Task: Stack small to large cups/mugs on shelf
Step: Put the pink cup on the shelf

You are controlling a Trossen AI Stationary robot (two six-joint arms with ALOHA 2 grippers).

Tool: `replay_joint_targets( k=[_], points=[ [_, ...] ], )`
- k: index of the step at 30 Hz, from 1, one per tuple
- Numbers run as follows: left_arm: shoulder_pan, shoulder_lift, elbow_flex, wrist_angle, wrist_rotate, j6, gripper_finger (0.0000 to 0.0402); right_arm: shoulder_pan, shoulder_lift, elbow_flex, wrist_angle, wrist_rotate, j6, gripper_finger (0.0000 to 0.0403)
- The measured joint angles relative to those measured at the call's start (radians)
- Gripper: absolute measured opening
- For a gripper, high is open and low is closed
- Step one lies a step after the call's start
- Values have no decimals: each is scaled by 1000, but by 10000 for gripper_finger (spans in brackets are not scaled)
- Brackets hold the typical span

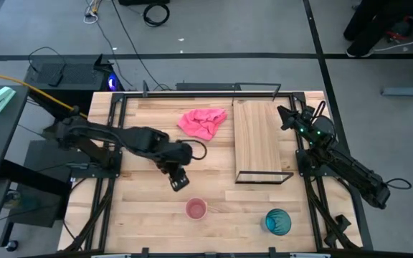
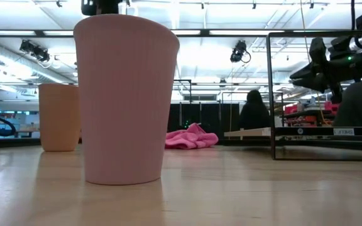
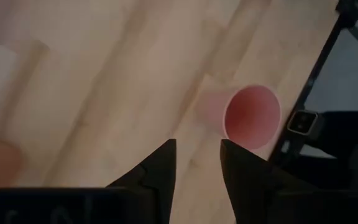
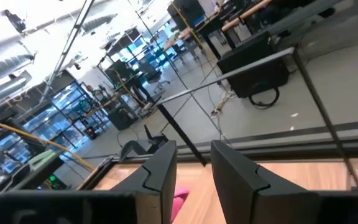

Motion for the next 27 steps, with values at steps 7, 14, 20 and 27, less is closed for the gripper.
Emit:
replay_joint_targets(
  k=[7,14,20,27],
  points=[
    [-51,87,0,57,92,-45,162,1,0,0,-2,-11,1,107],
    [-92,104,0,170,95,-102,175,1,0,0,-2,-12,-2,107],
    [-120,127,0,178,13,-134,177,1,0,0,-4,-35,-9,107],
    [-128,225,0,174,40,-140,174,3,1,0,-9,-65,-11,107]
  ],
)
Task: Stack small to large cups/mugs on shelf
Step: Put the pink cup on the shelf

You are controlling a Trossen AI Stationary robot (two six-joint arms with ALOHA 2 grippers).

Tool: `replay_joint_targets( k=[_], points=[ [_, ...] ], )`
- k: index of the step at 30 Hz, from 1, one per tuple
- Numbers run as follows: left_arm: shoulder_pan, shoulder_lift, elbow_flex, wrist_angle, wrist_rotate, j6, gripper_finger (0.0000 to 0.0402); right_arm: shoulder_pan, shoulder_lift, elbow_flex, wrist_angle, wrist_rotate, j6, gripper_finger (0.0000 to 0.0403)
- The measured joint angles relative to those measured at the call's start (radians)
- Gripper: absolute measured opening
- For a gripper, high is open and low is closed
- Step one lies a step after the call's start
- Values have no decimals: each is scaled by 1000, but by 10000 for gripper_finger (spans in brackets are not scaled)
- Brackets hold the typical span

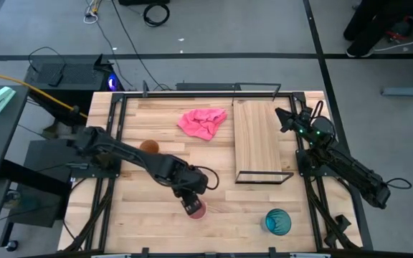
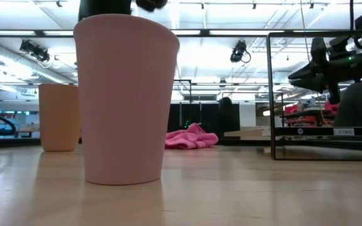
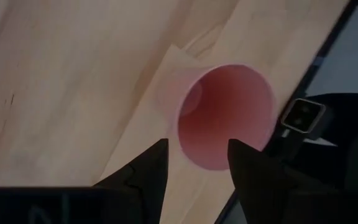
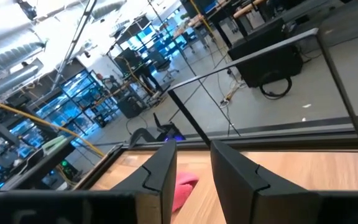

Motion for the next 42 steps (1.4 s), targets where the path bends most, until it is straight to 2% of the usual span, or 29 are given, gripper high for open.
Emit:
replay_joint_targets(
  k=[12,21,27,35,42],
  points=[
    [-4,76,0,-1,13,4,172,1,5,14,15,-56,-18,107],
    [14,92,-1,-10,-28,1,157,1,41,227,6,-56,-193,107],
    [32,92,0,-9,-43,2,111,1,165,427,-61,-56,-278,107],
    [40,92,0,-9,-54,9,17,1,398,670,-182,-56,-289,107],
    [65,91,0,-10,-52,23,15,1,559,844,-256,-118,-303,107]
  ],
)
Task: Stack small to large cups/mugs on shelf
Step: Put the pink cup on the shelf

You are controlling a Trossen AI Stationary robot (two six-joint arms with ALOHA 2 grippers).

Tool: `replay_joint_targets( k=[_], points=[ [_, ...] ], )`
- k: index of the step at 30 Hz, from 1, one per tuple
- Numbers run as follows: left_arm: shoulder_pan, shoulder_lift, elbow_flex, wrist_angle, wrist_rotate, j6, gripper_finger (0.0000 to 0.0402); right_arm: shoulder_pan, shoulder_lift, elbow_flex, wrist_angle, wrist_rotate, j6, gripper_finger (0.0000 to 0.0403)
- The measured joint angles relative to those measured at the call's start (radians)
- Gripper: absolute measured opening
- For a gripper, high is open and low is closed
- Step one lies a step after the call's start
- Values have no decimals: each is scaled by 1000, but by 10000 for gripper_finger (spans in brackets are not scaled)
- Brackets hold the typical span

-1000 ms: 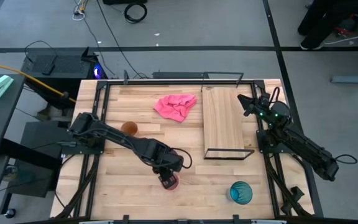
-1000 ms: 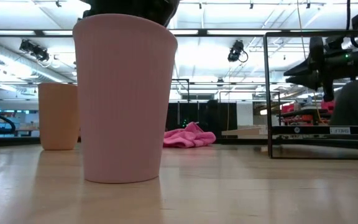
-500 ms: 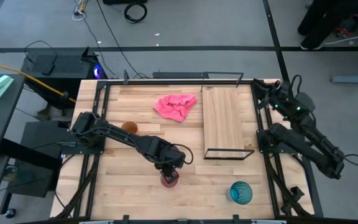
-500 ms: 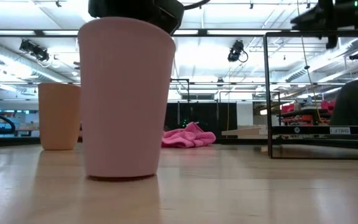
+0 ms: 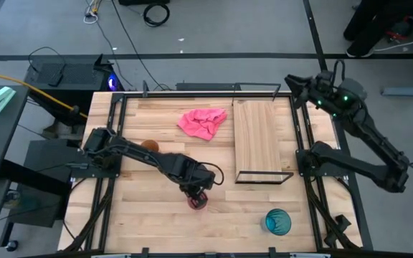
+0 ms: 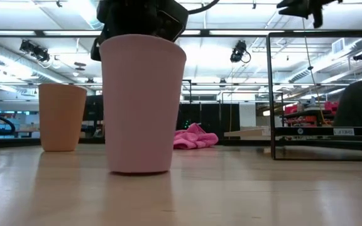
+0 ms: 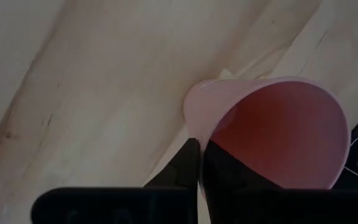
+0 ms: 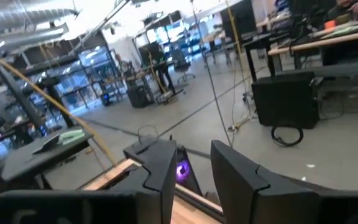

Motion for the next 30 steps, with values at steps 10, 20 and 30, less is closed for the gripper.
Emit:
replay_joint_targets(
  k=[10,20,30],
  points=[
    [87,-46,142,-121,10,127,10,0,125,276,-295,-31,-13,107],
    [252,-48,518,-328,-113,328,10,0,149,407,-571,-31,-20,107],
    [461,-47,669,-287,-161,480,10,0,149,411,-648,-31,-24,107]
  ],
)
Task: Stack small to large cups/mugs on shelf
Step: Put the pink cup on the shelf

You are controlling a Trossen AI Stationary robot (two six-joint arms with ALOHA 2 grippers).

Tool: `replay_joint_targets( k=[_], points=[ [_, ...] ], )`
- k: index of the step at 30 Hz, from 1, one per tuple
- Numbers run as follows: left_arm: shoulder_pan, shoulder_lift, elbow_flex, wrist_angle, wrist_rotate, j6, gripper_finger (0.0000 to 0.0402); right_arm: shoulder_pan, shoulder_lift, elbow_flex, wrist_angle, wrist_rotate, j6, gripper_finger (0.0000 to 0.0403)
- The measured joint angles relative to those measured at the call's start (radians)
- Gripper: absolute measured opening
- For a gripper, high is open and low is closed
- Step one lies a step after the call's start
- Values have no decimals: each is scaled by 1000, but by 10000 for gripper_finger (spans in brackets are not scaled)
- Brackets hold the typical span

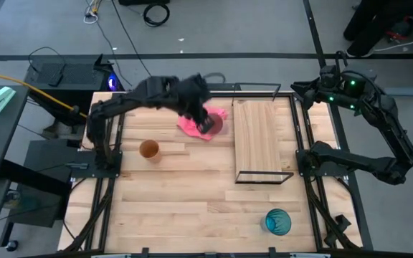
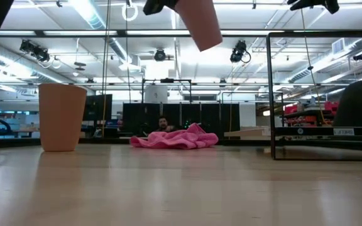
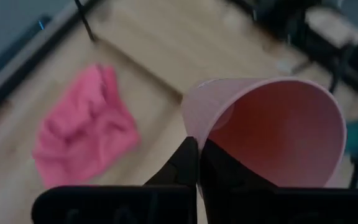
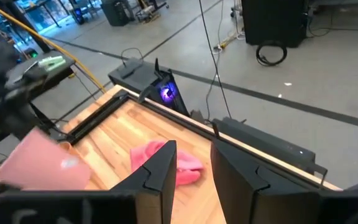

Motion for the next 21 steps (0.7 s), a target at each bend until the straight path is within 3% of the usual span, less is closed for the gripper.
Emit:
replay_joint_targets(
  k=[6,11,21],
  points=[
    [90,4,12,133,6,69,10,0,7,0,-7,0,-8,107],
    [152,34,12,263,77,92,10,0,25,0,-35,0,-8,107],
    [224,132,11,330,152,134,10,0,74,0,-82,-12,-24,107]
  ],
)
